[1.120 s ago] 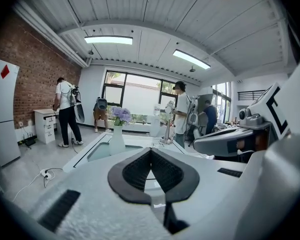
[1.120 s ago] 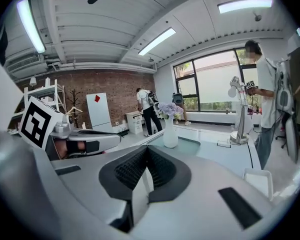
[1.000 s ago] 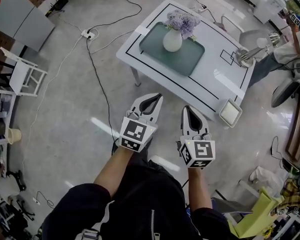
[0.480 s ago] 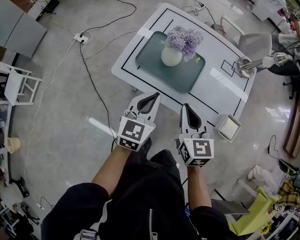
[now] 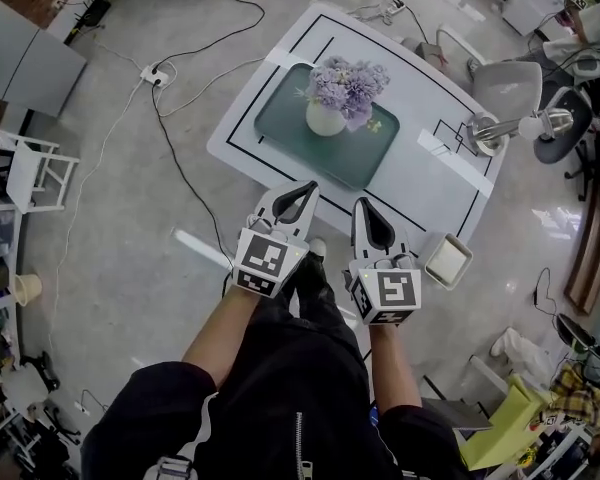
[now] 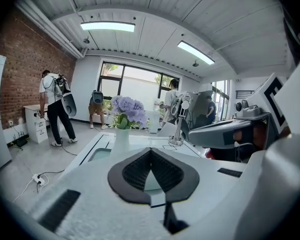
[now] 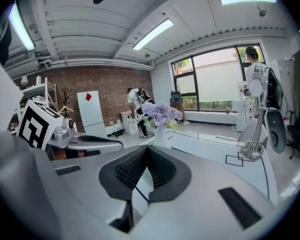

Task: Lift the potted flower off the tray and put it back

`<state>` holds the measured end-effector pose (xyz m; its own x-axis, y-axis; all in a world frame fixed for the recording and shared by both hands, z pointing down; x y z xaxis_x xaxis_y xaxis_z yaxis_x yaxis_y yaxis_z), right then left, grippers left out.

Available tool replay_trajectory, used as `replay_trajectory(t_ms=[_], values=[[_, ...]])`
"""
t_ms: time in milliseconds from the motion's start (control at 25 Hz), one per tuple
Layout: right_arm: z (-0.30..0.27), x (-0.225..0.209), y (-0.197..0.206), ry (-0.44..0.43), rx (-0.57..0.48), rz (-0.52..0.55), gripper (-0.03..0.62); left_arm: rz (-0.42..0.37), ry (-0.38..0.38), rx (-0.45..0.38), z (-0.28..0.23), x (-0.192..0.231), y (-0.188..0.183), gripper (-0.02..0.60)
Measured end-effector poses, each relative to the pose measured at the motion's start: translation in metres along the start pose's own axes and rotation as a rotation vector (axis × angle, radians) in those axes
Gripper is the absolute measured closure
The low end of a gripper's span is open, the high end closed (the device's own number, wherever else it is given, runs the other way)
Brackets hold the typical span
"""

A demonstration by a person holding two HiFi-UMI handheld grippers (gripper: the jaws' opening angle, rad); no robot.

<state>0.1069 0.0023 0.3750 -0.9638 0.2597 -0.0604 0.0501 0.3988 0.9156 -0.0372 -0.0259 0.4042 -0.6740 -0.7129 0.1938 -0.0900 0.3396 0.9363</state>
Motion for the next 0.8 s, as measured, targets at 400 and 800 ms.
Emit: replay_trajectory(t_ms=[400,800], values=[[-0.027,-0.024,0.002,-0.066,-0.009,0.002,0.588,0.046,-0.085,-0.030,-0.022,0.005,-0.004,0.575],[-0.120,-0.023,0.026,-0.015,-0.126,0.037,0.545,0.052,-0.148,-0.052,-0.037,0.062,0.020,0.575]])
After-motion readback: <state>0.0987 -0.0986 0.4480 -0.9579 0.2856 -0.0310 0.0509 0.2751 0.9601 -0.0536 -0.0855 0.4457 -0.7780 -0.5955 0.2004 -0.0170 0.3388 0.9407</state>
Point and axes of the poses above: the fingertips, and each gripper's own axes: z backward along the fingers, x to its left, y out of its underside, the point moved 7 cm from there along z, backward along the fingers, and after that the axes turned 8 degrees about y, right-handed, at the moved point
